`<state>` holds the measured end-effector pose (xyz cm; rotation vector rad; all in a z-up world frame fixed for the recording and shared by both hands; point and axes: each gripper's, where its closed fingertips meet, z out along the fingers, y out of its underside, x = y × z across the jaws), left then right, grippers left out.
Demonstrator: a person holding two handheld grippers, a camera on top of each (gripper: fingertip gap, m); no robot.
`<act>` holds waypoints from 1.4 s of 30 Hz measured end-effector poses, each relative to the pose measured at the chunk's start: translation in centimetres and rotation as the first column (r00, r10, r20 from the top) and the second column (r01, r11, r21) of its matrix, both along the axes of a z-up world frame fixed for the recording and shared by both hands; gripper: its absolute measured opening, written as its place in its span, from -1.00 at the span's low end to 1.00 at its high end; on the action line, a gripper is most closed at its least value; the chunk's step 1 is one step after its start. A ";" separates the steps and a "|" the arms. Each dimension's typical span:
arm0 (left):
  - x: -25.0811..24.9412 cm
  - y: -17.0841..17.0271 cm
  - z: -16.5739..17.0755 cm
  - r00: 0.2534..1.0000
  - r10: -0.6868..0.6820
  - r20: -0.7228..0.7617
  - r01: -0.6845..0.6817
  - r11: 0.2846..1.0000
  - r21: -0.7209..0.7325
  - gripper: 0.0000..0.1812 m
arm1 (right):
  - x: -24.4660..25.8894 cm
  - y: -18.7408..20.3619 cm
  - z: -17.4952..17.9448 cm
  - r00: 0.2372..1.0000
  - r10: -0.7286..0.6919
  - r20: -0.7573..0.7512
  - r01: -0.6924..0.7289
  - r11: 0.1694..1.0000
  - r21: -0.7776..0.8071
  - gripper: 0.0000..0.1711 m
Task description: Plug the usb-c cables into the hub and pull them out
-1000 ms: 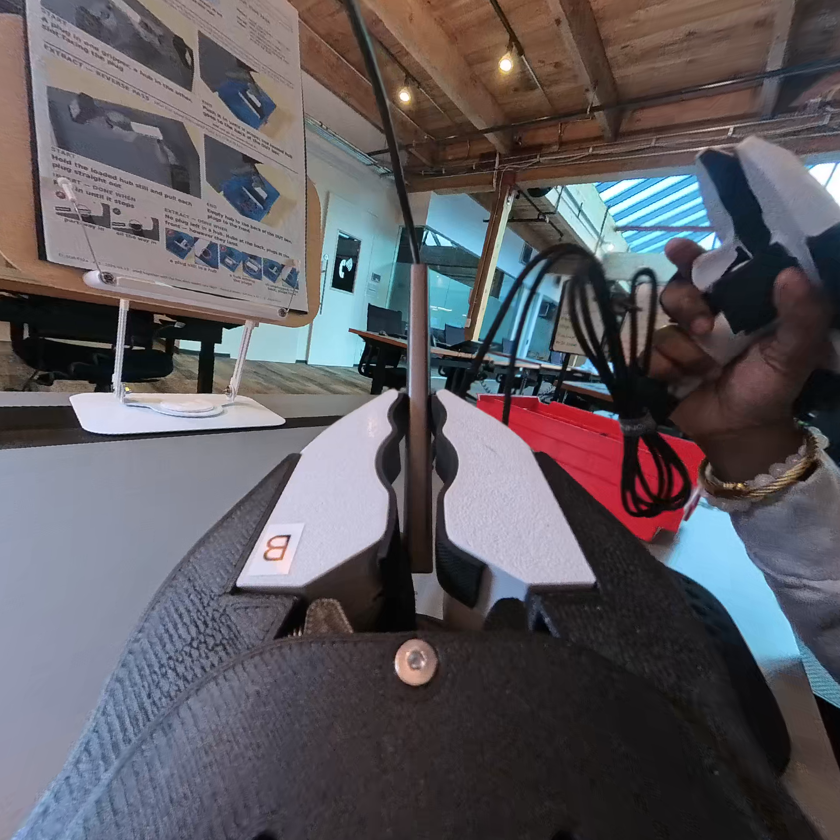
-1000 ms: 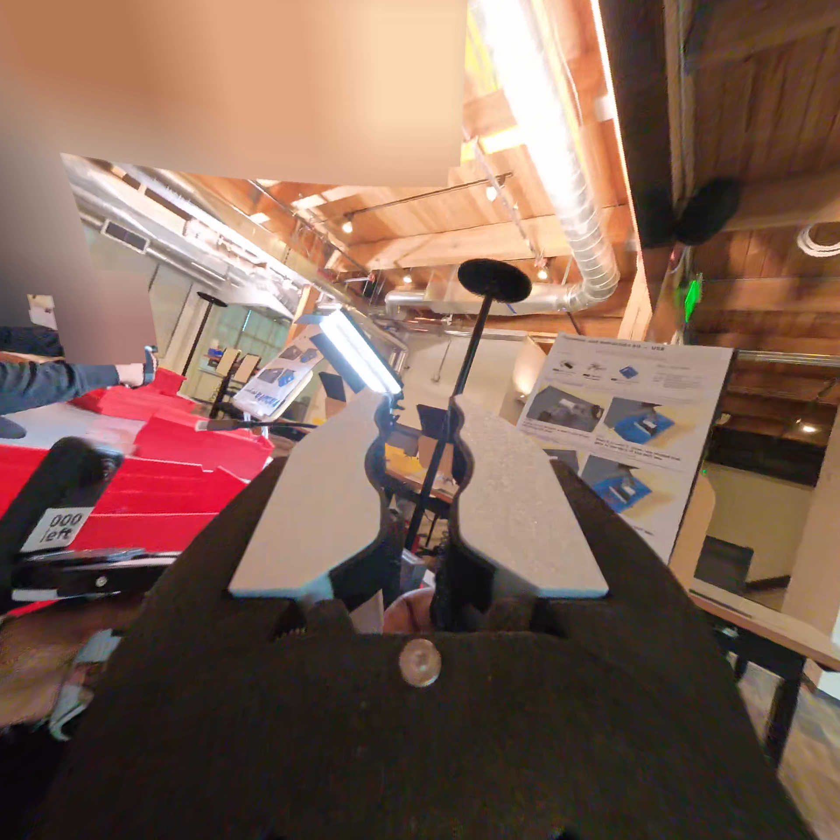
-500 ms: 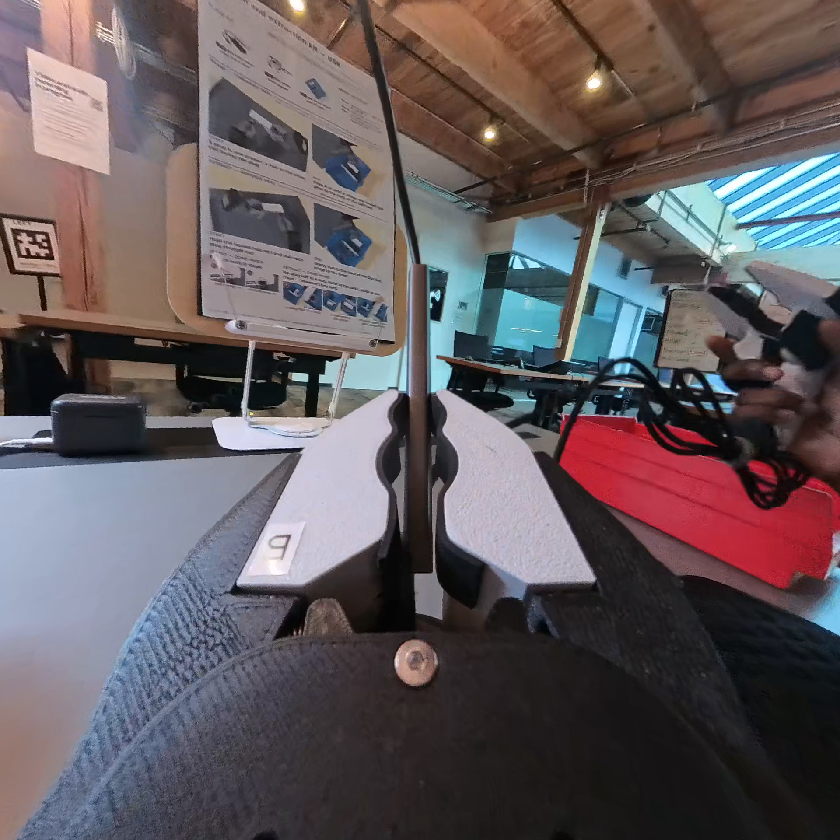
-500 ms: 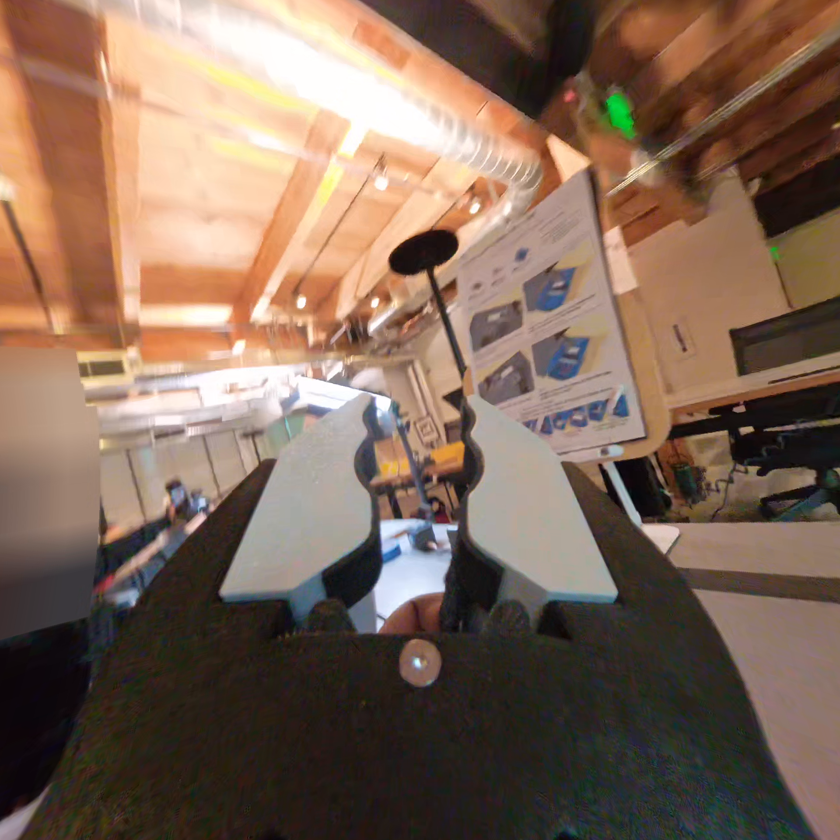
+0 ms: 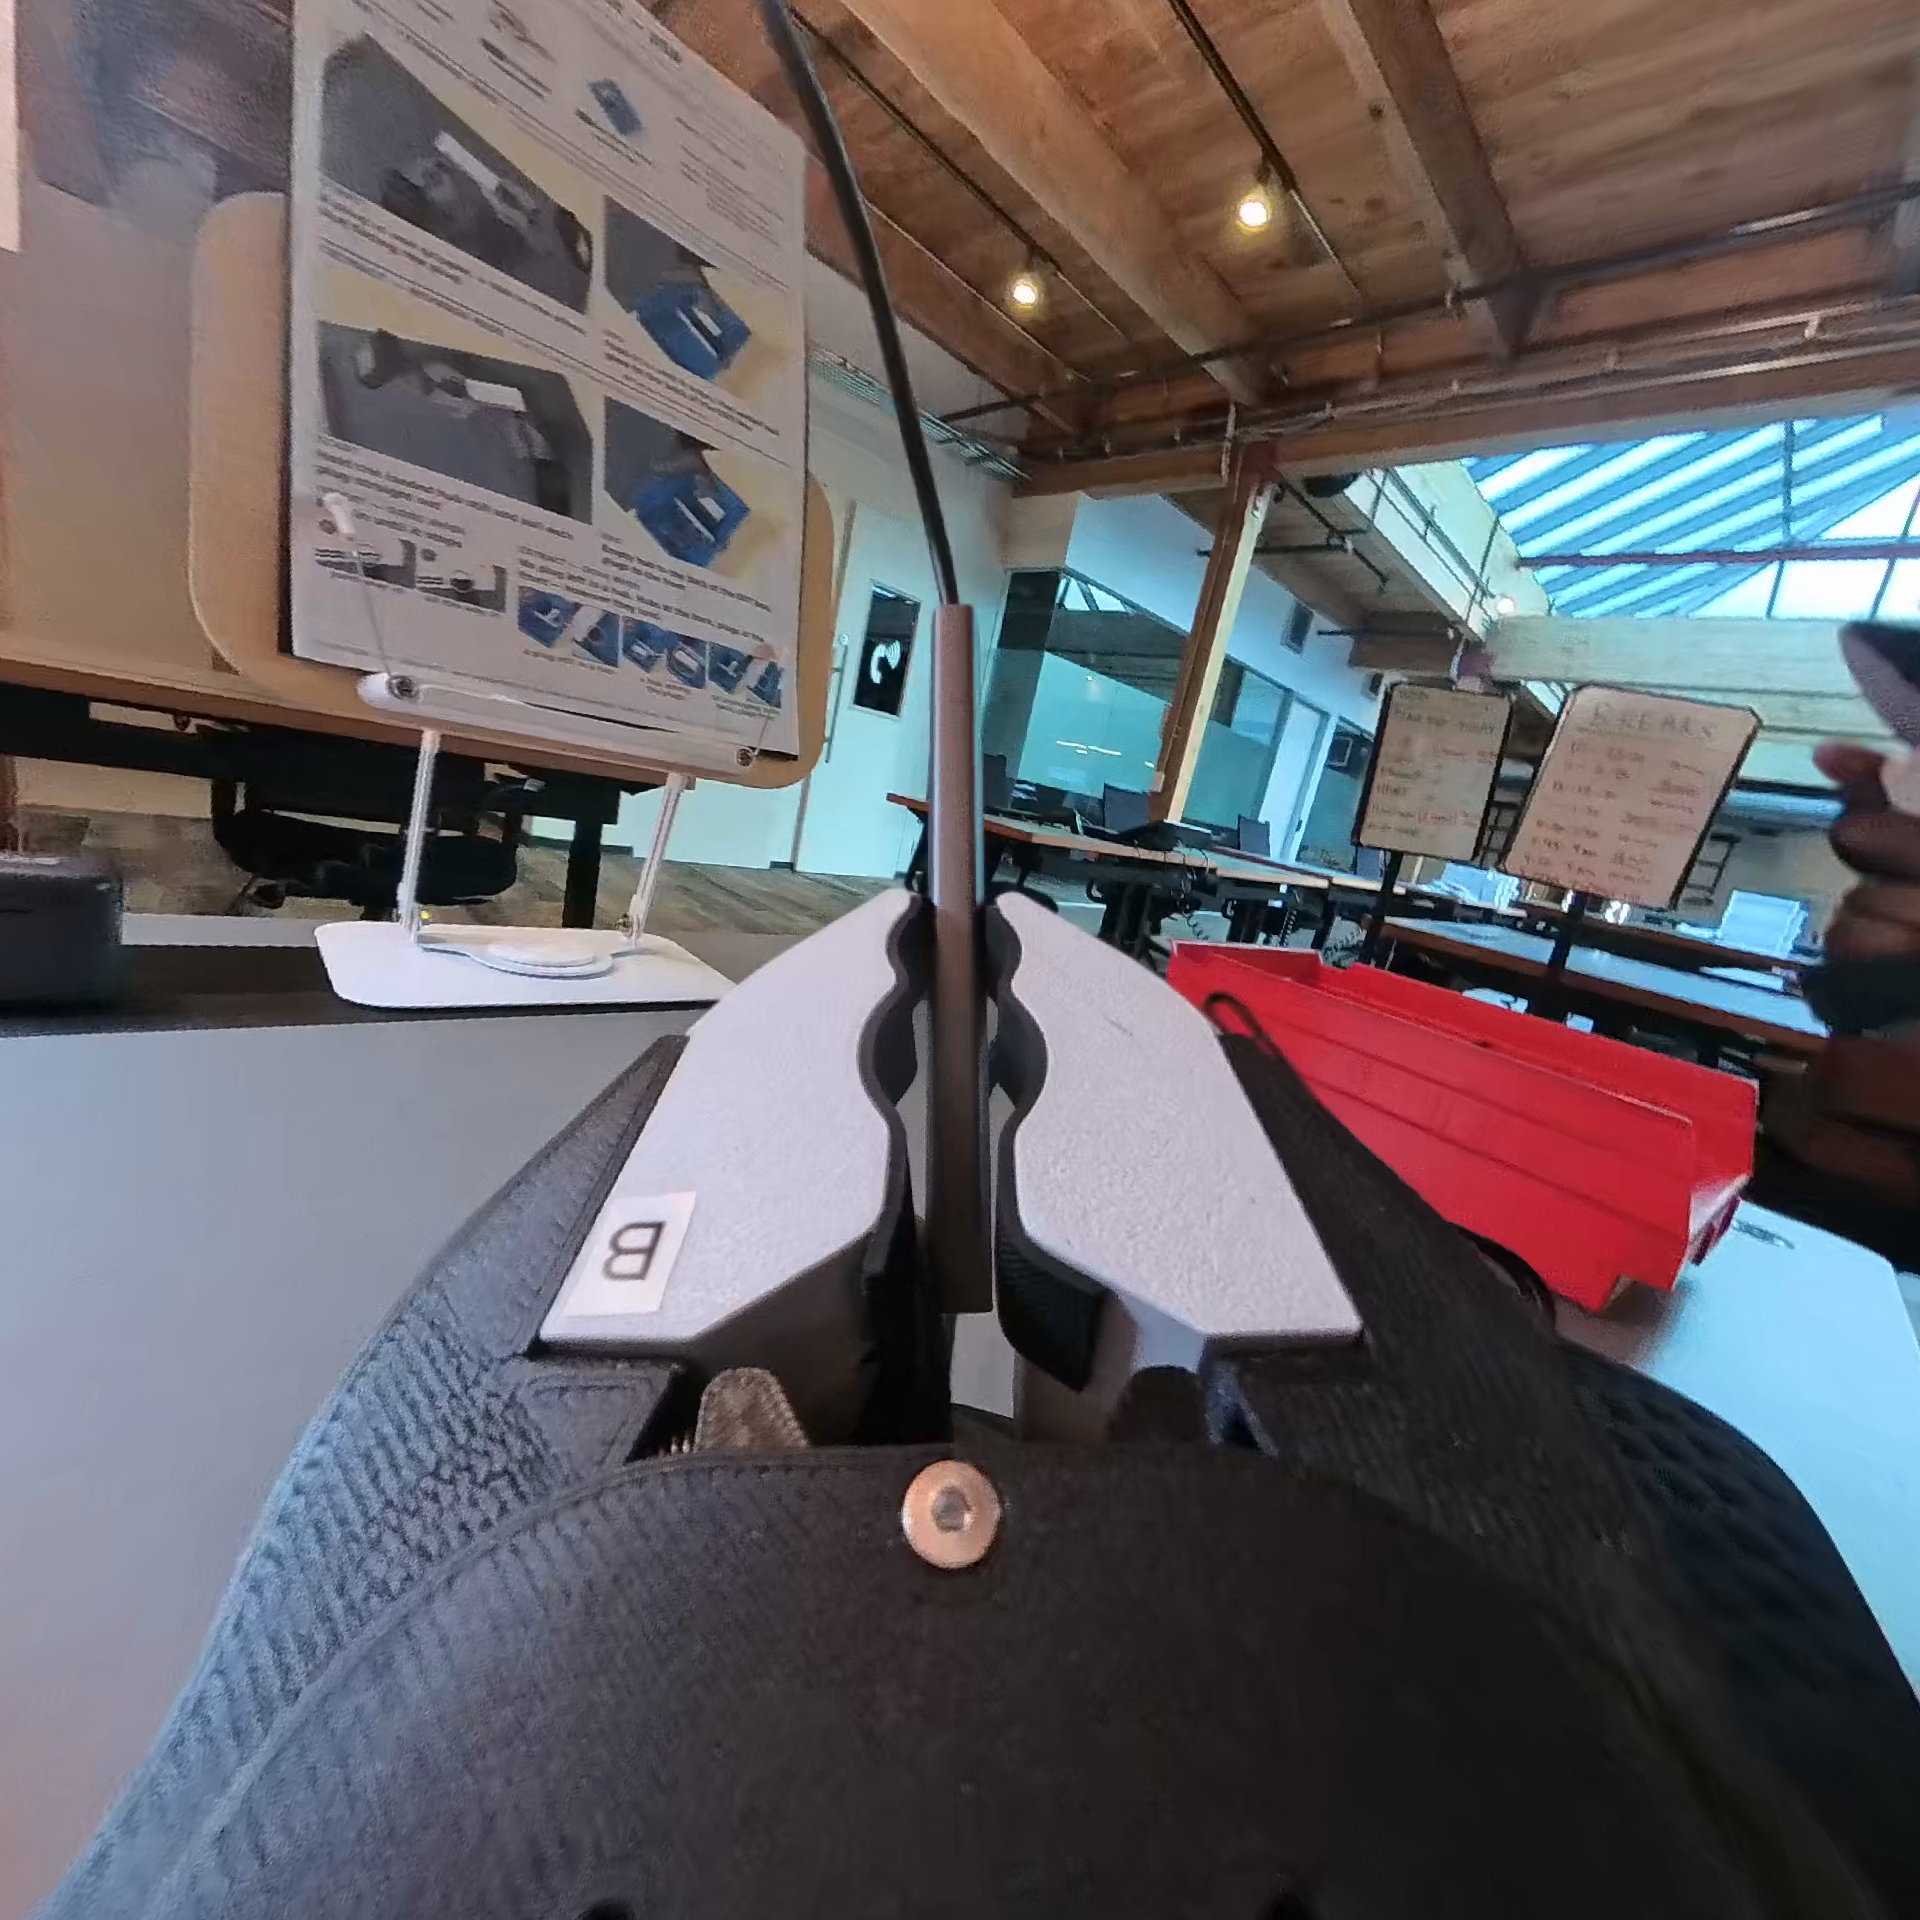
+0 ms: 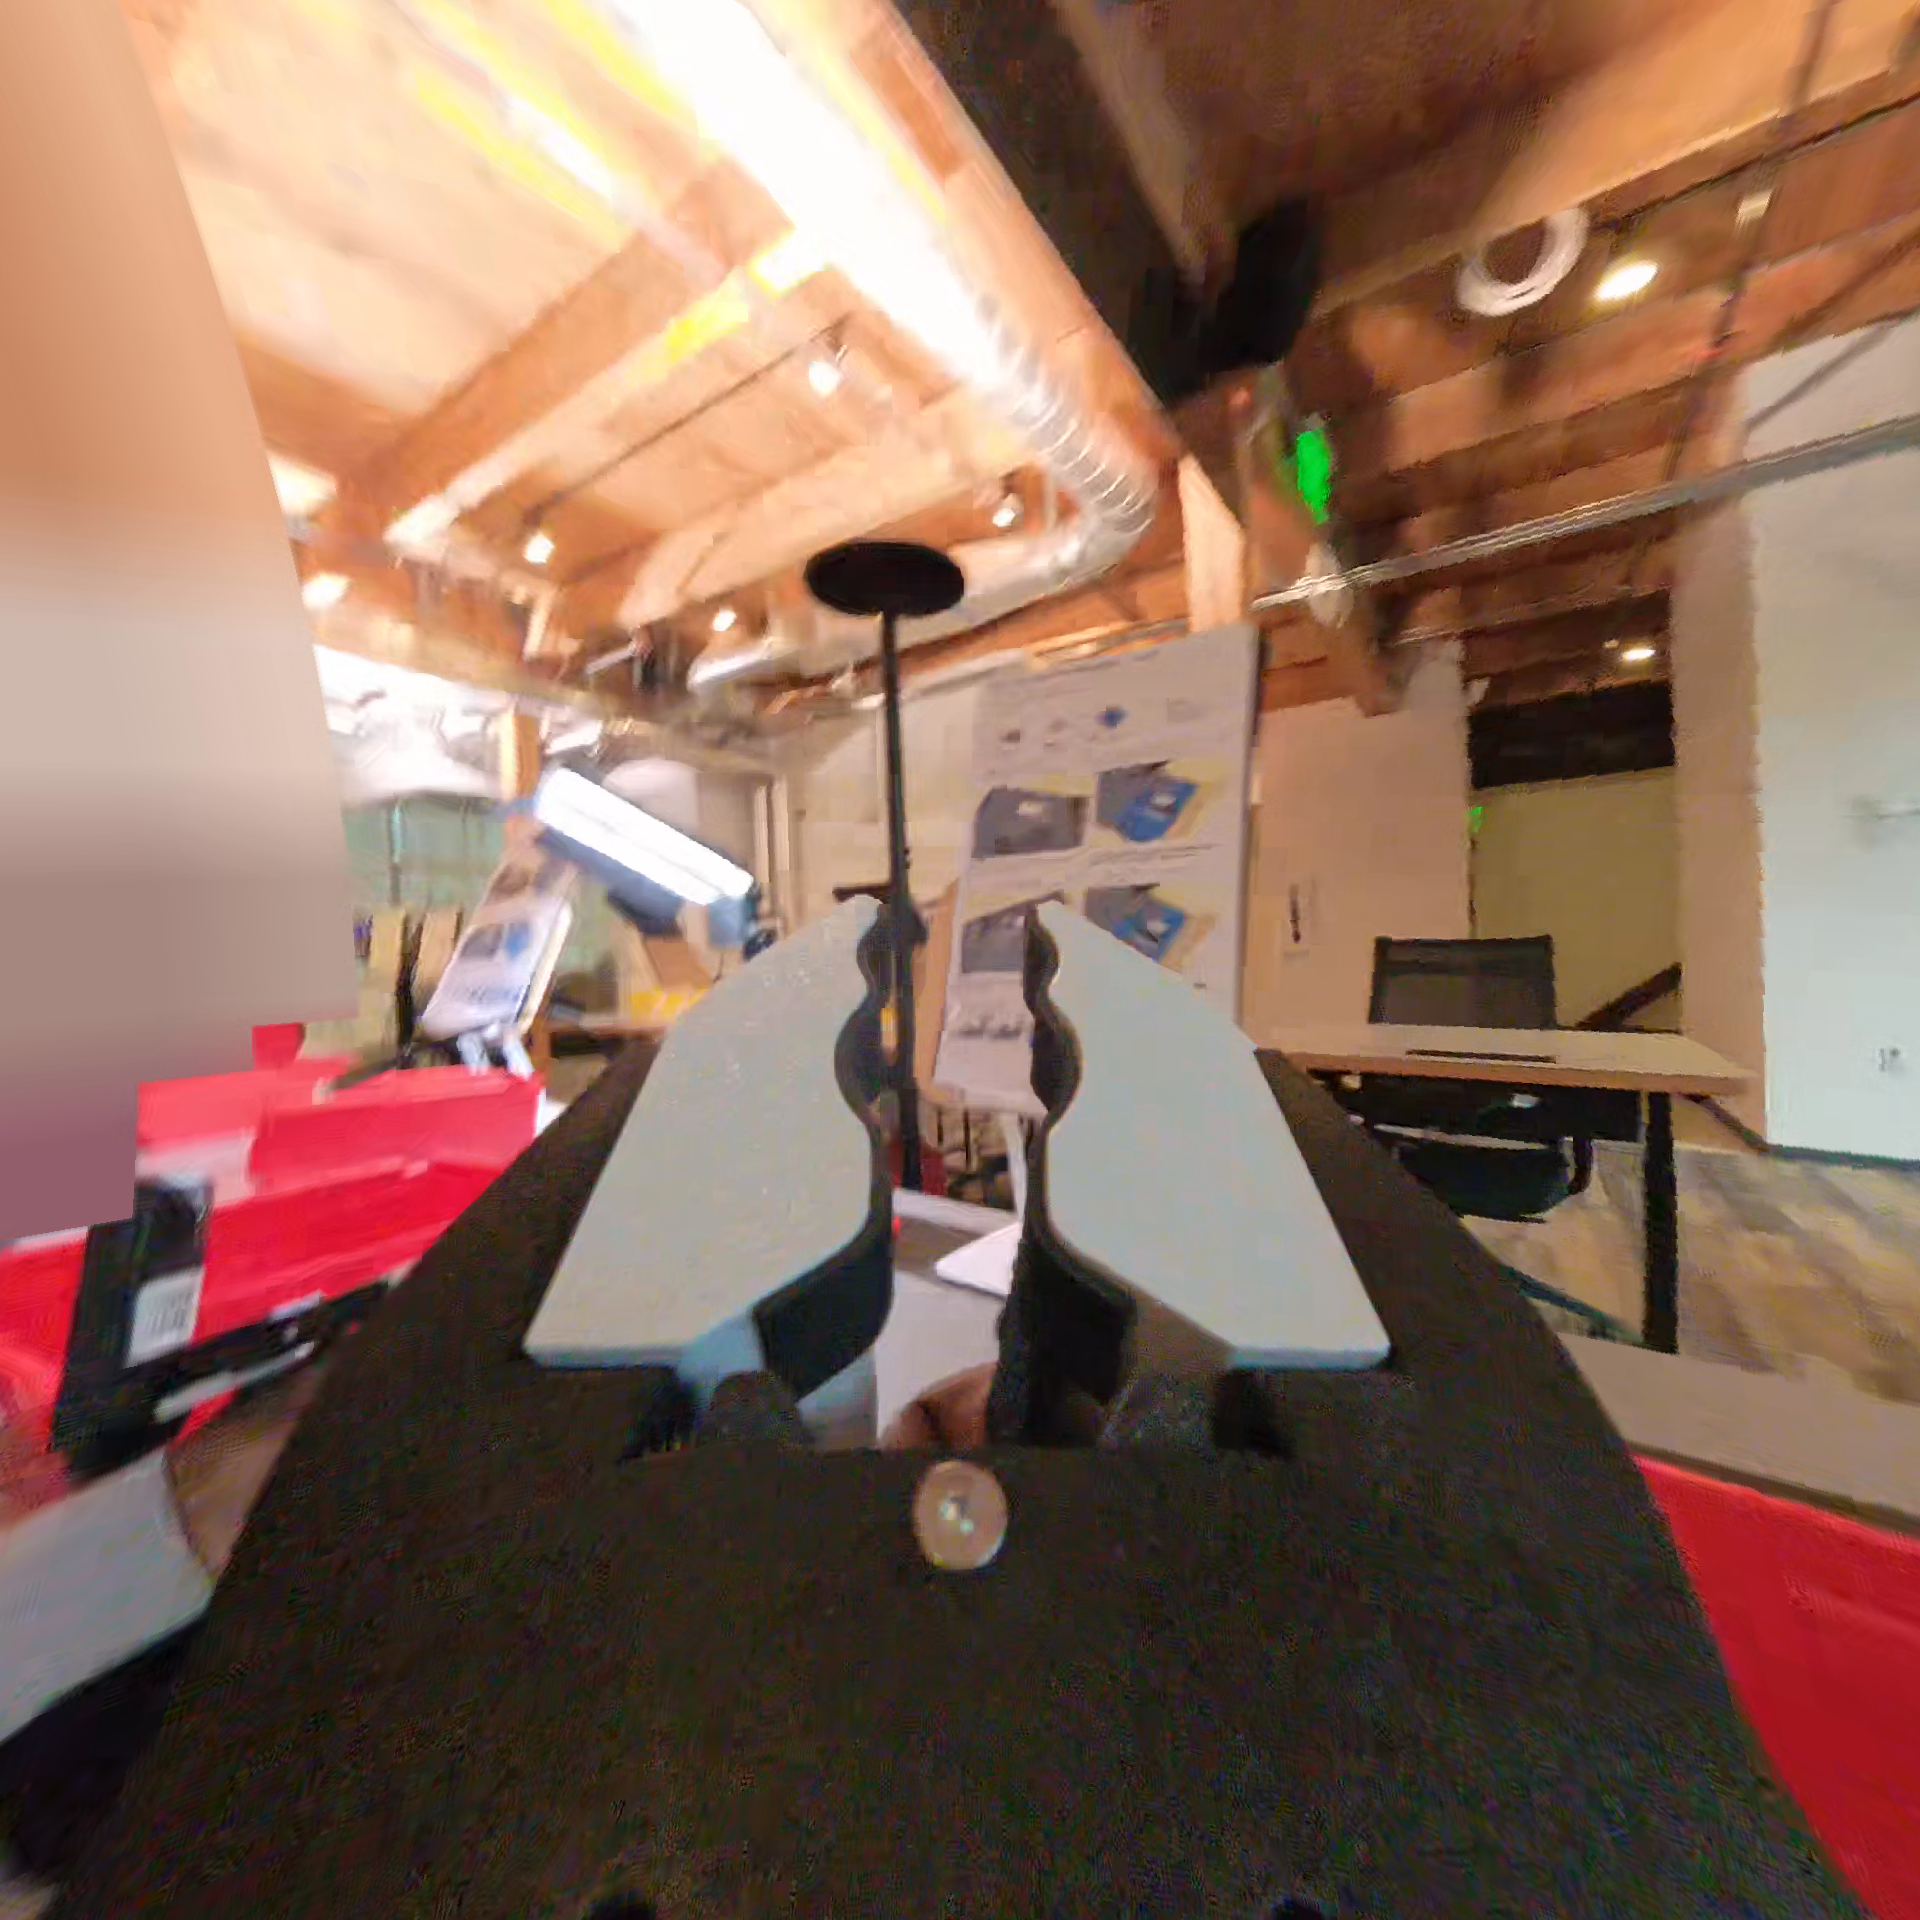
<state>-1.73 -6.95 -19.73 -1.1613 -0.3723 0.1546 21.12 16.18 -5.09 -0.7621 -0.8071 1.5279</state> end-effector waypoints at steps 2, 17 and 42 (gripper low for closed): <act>0.3 0.2 -0.2 1.000 0.003 -0.024 -0.003 1.000 -0.027 -0.89 | -3.5 -5.5 0.2 0.994 0.073 0.085 -0.085 0.985 0.147 -0.73; 1.3 0.7 -0.4 0.994 -0.106 0.010 0.106 0.994 -0.026 -0.89 | -22.5 -22.1 -16.2 0.904 -0.145 0.402 -0.240 0.606 0.758 -0.74; 2.0 1.7 -2.0 0.995 -0.032 -0.096 0.012 0.979 -0.205 -0.90 | -22.7 -21.2 -18.3 0.905 -0.185 0.383 -0.166 0.676 0.718 -0.84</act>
